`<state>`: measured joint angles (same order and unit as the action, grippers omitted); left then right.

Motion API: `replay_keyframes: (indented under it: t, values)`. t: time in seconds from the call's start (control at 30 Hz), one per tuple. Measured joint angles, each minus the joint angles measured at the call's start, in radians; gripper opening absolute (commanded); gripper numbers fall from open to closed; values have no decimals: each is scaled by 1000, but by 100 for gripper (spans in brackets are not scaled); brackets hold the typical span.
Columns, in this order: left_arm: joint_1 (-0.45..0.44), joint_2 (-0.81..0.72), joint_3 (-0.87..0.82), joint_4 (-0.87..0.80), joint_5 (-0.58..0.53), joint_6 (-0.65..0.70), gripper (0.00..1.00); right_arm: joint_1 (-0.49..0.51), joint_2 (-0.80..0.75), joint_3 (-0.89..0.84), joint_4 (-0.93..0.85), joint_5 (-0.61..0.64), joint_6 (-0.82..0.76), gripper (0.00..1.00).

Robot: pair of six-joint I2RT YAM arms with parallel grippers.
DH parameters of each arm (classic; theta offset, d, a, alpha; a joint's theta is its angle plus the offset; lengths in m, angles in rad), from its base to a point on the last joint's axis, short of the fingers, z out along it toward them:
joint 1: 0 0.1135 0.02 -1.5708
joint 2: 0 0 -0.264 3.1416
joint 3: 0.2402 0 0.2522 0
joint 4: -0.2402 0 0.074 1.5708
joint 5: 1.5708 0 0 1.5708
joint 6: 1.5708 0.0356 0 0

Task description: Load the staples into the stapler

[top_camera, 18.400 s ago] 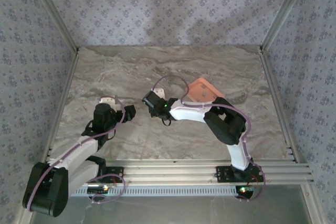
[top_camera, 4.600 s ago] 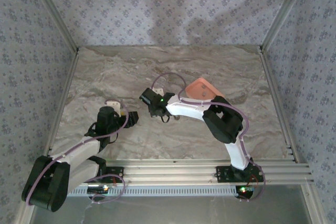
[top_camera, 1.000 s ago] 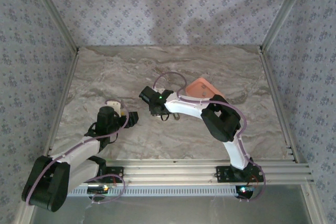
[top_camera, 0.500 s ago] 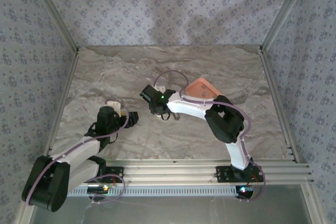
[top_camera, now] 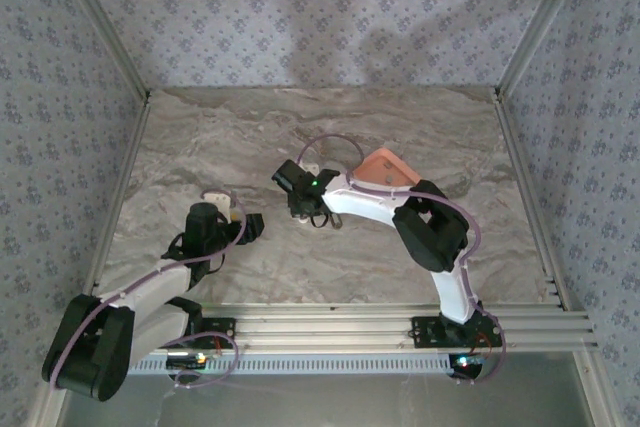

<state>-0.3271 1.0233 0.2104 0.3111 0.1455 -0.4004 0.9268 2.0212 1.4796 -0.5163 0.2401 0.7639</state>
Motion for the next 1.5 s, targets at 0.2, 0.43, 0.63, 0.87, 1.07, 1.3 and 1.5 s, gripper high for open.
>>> replay_keyframes:
  t: [0.2, 0.43, 0.63, 0.87, 1.07, 1.3, 1.5]
  values:
    - [0, 1, 4, 3, 4, 0, 81, -2, 4, -5, 3, -32, 2, 14]
    - [0, 13, 5, 5, 4, 0, 81, -8, 22, -5, 12, -58, 7, 13]
    - [0, 14, 7, 5, 4, 0, 81, -16, 23, -5, 14, -66, 7, 13]
    - [0, 24, 10, 6, 4, 8, 81, -24, 26, -3, 16, -76, 6, 15]
    - [0, 27, 13, 6, 4, 8, 81, -31, 31, -1, 24, -59, -5, 20]
    - [0, 32, 18, 6, 11, 8, 81, -28, 30, 1, 19, -34, -16, 26]
    - [0, 40, 19, 6, 15, 8, 81, -15, 30, 26, -7, -34, -24, 29]
